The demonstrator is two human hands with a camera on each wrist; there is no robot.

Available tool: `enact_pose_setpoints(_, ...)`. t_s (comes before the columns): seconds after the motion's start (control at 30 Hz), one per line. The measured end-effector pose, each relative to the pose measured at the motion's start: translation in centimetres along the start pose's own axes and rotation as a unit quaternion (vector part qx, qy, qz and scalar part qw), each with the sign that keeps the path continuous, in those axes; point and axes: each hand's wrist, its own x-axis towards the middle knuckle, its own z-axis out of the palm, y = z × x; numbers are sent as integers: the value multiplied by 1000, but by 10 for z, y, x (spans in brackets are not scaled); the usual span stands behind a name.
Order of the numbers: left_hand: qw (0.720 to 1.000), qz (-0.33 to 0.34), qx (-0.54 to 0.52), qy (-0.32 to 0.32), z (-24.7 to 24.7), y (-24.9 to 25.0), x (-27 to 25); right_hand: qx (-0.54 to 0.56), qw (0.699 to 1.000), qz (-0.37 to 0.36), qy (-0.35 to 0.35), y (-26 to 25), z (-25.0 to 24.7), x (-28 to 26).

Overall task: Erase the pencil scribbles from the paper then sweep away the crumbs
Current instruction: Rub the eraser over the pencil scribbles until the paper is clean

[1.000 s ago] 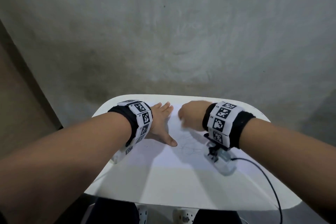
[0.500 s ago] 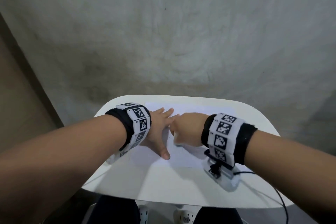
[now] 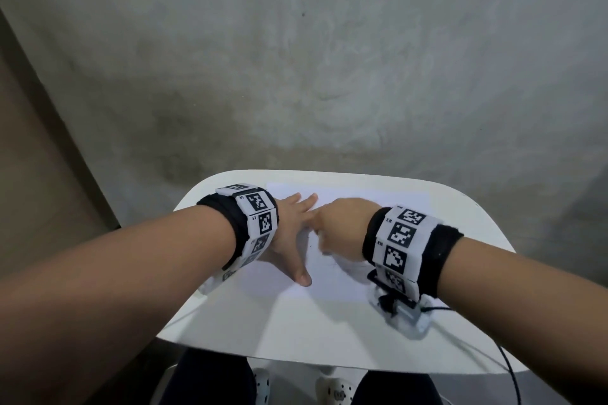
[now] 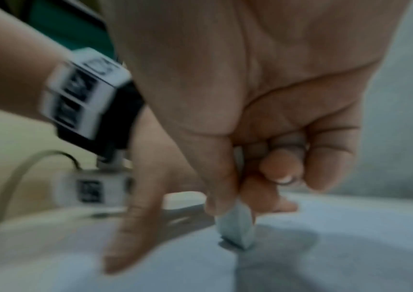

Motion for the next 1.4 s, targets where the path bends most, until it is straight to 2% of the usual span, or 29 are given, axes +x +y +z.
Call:
enact_pose_setpoints(0.07,1000,4,-5,1,0,-1,1,14,1000,-11,-4,1,2,1)
enact_pose_setpoints(0.17,1000,-3,-1,-8,4,-6,5,6,997,69,29,21,-6,3)
enact_pose_setpoints(0.2,1000,-2,-2,-7,4,-5,5,1,997,75,29,19,-4,2)
enact_pose_setpoints(0.3,1000,0,-4,-6,0,1,1,26,999,-22,13,-9,1,-4)
enact_pose_setpoints(0.33,1000,1,-12,-3,-1,1,0,37,999,-35,6,-11,1,-3)
enact_pose_setpoints(0.47,999,8,-31,-2,0,-3,1,45,998,36,30,0,-7,9)
enact_pose_setpoints(0.6,997,-5,-74,7,-1,-3,-6,70,997,-23,18,-11,-3,2)
enact_pose_setpoints(0.7,1000,10,-8,-5,4,-8,4,23,997,63,33,20,-12,7)
enact_pose_setpoints(0.77,1000,0,4,-7,7,-11,9,11,995,94,29,30,-13,9)
enact_pose_setpoints(0.83,1000,7,4,4,7,-9,7,7,998,61,23,15,-10,5)
enact_pose_setpoints(0.93,1000,5,-5,20,8,-7,7,20,999,-37,-4,-11,5,-8)
enact_pose_setpoints(1.1,1000,6,12,8,8,-9,9,-2,998,51,22,11,-1,-3)
enact_pose_setpoints(1.23,1000,10,12,10,8,-8,9,26,999,-23,-30,-14,4,-18)
enact_pose_setpoints(1.27,1000,10,11,12,8,-8,9,22,999,-22,-35,-13,0,-19)
enact_pose_setpoints(1.4,1000,12,14,5,10,-13,9,17,996,84,4,13,-5,-4)
